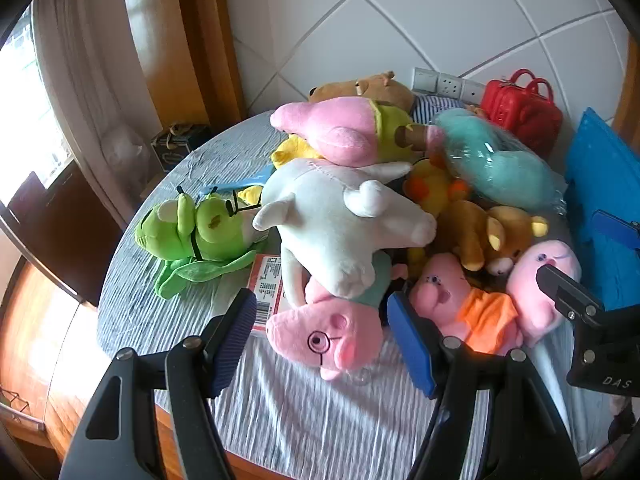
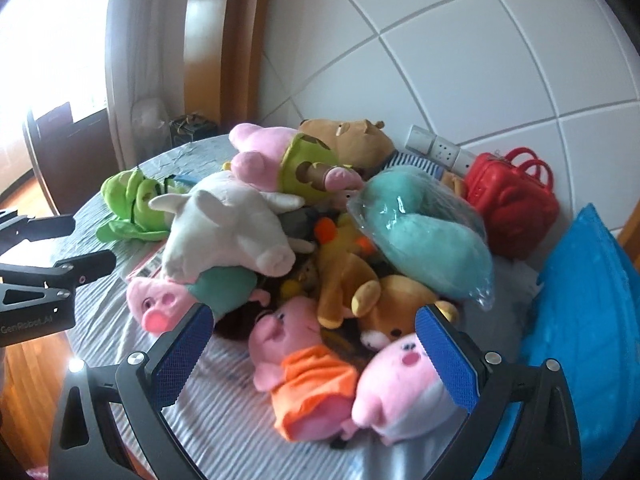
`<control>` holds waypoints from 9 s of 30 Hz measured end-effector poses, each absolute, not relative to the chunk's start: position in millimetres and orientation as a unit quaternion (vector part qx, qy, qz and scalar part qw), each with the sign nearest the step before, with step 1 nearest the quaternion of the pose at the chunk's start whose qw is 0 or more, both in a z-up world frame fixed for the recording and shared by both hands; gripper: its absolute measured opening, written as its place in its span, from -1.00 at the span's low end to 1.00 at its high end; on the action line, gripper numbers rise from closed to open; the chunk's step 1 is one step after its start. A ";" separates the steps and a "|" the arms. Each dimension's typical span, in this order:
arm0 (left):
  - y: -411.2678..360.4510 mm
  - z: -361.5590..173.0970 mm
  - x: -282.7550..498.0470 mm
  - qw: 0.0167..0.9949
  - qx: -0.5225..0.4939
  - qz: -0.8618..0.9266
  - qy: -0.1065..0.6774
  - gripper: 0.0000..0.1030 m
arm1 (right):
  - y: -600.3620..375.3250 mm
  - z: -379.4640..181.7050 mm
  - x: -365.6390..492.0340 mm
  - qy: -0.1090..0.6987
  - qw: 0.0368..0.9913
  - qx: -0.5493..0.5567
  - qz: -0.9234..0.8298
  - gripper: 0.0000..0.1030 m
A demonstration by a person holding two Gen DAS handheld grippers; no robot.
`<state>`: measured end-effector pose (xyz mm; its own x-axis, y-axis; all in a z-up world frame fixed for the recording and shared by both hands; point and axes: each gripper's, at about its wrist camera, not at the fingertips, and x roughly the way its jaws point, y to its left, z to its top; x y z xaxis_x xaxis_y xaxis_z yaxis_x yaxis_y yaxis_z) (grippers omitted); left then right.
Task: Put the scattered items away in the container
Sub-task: 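Lower both grippers onto the white unicorn plush in the pile, then close the left gripper on the unicorn leg while the right gripper grips its horn, then lift the white unicorn with both grippers and carry it over the blue crate, then lower the unicorn into the crate and open both grippers, then withdraw both open grippers from the crate toward the pig plushes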
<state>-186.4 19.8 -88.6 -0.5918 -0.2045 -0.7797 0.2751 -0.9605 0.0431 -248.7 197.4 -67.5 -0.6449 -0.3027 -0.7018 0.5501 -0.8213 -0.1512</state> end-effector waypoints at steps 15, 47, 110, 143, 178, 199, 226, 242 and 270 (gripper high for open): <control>-72.7 -123.6 -250.9 0.101 0.472 -0.874 0.060 0.58 | 141.6 -109.7 -306.5 0.152 0.212 0.403 -0.877 0.99; -105.7 -172.3 -326.4 -0.058 0.506 -0.860 0.036 -0.51 | 66.6 -139.8 -342.5 0.071 0.250 0.443 -0.858 -0.27; -37.4 -73.2 -225.0 -0.094 0.376 -0.921 -0.023 -0.65 | 107.6 -53.7 -254.7 0.068 0.224 0.334 -0.913 -0.65; 10.1 -55.3 -211.2 -0.118 0.365 -0.922 -0.052 -0.65 | 161.4 -47.6 -233.2 0.057 0.204 0.327 -0.921 -0.66; 188.0 23.6 -220.1 -0.186 0.294 -0.935 -0.067 -0.66 | 320.7 40.3 -211.6 0.070 0.138 0.262 -0.953 -0.66; 557.1 126.5 -262.2 -0.273 0.200 -0.933 -0.124 -0.63 | 670.1 66.5 -237.5 -0.085 0.112 0.253 -0.957 -0.66; 590.1 41.0 -333.8 -0.264 0.350 -0.891 -0.116 0.38 | 725.2 11.4 -288.1 -0.048 0.001 0.344 -0.938 -0.09; 514.3 38.7 -256.8 -0.208 0.341 -0.913 -0.083 0.39 | 675.0 26.4 -219.3 -0.004 -0.032 0.319 -0.947 0.99; 266.7 -17.5 -142.5 -0.079 0.342 -0.936 -0.031 0.93 | 469.0 0.0 -124.5 0.017 0.077 0.261 -0.962 0.99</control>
